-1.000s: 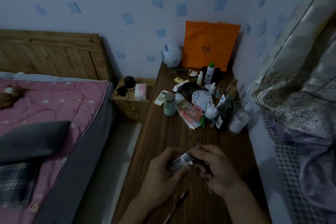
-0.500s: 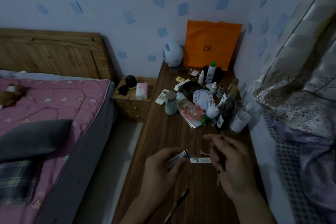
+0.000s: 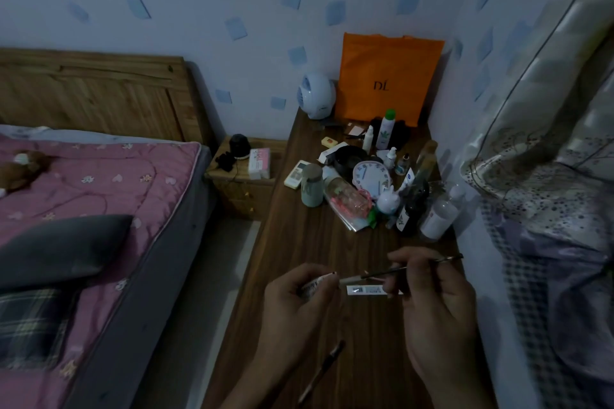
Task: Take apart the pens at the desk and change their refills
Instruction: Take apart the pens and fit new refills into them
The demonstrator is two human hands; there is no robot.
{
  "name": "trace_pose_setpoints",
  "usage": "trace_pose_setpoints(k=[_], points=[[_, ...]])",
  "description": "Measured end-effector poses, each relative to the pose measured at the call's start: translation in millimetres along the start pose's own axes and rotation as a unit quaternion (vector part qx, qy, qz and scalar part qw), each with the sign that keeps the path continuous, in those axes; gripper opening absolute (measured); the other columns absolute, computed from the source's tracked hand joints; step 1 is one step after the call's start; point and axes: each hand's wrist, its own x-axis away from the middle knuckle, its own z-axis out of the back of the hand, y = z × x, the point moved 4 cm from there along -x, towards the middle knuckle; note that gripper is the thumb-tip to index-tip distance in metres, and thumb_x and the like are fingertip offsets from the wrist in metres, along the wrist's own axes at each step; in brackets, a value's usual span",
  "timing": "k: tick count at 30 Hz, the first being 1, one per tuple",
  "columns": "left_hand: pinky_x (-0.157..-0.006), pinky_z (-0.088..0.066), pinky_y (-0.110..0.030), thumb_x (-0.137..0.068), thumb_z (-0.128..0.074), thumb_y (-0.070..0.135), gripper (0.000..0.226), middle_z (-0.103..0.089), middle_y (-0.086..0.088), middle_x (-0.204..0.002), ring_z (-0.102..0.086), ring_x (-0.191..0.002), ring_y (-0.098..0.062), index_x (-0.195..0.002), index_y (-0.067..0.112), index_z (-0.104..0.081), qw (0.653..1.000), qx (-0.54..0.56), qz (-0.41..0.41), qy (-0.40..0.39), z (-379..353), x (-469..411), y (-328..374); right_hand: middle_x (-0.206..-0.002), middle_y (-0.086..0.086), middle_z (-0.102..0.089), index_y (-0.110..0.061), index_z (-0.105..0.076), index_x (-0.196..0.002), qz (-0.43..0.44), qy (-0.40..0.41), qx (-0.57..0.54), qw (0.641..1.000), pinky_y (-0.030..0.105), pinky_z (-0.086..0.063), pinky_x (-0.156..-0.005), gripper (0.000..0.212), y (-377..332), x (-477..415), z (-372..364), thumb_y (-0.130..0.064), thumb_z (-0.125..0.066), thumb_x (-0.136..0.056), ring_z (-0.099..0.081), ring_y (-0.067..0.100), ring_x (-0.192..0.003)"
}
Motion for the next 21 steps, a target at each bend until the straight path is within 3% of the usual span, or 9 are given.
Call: trace_pose_setpoints(k=[5,9,14,18,21], points=[[-0.06,-0.047,-0.007,-0.084,-0.073,0.018,0.013,-0.075,0.011,-0.079,-0.069,-0.073,-0.002,-0.079,0.029,-0.076,0.999,0.01,0.028,0.013,-0.6,-0.4,2.4,-0.077,0.0,-0.068,-0.023,-0.073,-0.096,0.033,-0.029,0.012,0.999,0.033,-0.055,-0.063,0.035,1.7,2.9,0.6,-0.053,-0.054,-0.098,-0.066,0.017,-0.067],[-0.061,-0.05,-0.013,-0.085,-0.07,0.021,0.012,-0.075,0.008,-0.079,-0.069,-0.072,-0.002,-0.078,0.029,-0.076,0.997,0.043,0.062,-0.008,-2.6,-1.2,2.5,-0.072,-0.001,-0.067,-0.025,-0.072,-0.092,0.044,-0.036,0.067,0.996,0.029,-0.057,-0.065,0.037,0.1,6.0,2.1,-0.056,-0.052,-0.097,-0.067,0.018,-0.068],[-0.049,-0.042,-0.021,-0.088,-0.07,0.019,0.015,-0.068,0.002,-0.062,-0.056,-0.052,-0.004,-0.074,0.019,-0.076,0.99,0.1,0.095,-0.021,-3.9,1.6,5.4,-0.07,0.0,-0.067,-0.029,-0.073,-0.09,0.051,-0.011,0.062,0.997,0.026,-0.056,-0.062,0.038,-3.6,6.4,8.6,-0.061,-0.053,-0.093,-0.066,0.017,-0.066],[-0.047,-0.043,-0.019,-0.09,-0.065,0.011,0.017,-0.069,-0.004,-0.066,-0.056,-0.052,-0.007,-0.076,0.011,-0.075,0.982,0.154,0.104,-0.042,-5.9,4.0,13.3,-0.07,-0.001,-0.069,-0.032,-0.073,-0.091,0.042,0.011,0.062,0.997,0.022,-0.055,-0.06,0.037,-3.4,5.6,10.4,-0.063,-0.054,-0.092,-0.066,0.013,-0.064],[-0.048,-0.043,-0.018,-0.089,-0.065,0.014,0.015,-0.068,-0.005,-0.067,-0.055,-0.053,-0.008,-0.078,0.008,-0.074,0.976,0.182,0.103,-0.053,-7.1,5.1,18.0,-0.07,0.002,-0.069,-0.027,-0.074,-0.09,0.012,0.028,0.03,0.999,0.027,-0.055,-0.061,0.043,0.8,5.4,13.9,-0.067,-0.057,-0.088,-0.066,0.015,-0.064]])
